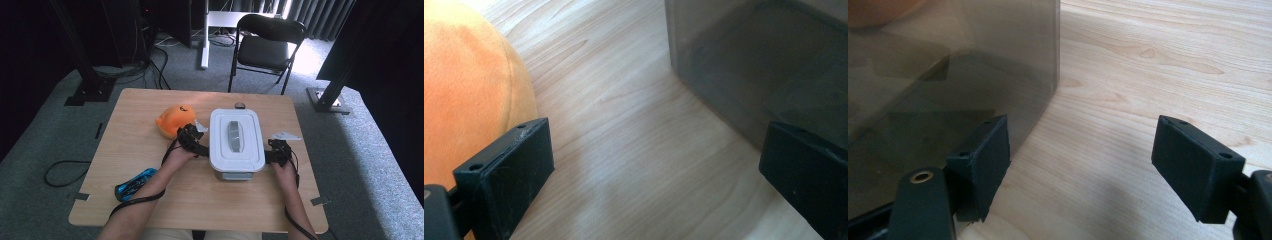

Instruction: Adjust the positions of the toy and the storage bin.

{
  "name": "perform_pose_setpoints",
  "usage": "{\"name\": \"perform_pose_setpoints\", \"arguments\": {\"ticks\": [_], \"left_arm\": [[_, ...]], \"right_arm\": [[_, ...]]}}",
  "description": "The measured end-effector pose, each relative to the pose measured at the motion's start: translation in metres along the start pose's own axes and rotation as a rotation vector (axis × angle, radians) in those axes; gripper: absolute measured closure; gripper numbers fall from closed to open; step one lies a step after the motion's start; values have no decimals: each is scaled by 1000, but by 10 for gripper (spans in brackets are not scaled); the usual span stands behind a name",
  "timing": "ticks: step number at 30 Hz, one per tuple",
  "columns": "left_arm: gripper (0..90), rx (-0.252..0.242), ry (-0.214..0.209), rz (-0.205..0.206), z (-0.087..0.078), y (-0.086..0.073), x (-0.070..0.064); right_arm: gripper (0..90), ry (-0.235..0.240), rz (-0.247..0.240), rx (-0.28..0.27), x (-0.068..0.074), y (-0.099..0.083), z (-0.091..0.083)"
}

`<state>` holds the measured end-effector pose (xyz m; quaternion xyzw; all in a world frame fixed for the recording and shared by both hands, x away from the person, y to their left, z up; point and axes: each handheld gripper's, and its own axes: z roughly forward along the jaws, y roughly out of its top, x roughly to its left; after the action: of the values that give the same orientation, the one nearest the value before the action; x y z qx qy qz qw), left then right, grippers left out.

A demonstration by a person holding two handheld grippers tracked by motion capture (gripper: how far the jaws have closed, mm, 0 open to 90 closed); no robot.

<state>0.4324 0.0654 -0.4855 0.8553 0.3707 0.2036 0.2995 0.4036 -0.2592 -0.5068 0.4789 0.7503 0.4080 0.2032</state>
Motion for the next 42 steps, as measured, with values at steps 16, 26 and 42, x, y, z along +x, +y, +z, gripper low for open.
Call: {"name": "perform_pose_setpoints", "arguments": {"ticks": [16,26,42], "left_arm": [[16,-8,-5,43,-24,-21,-14],[16,-13,-12,70,-41,-35,-25],[15,-80,-81,7,-62,-76,-33]], "right_arm": [[240,12,-5,-12,21,-13,-15],[243,30,-27,-26,34,-25,-26],[186,45,-33,-74,42,-35,-45]]}}
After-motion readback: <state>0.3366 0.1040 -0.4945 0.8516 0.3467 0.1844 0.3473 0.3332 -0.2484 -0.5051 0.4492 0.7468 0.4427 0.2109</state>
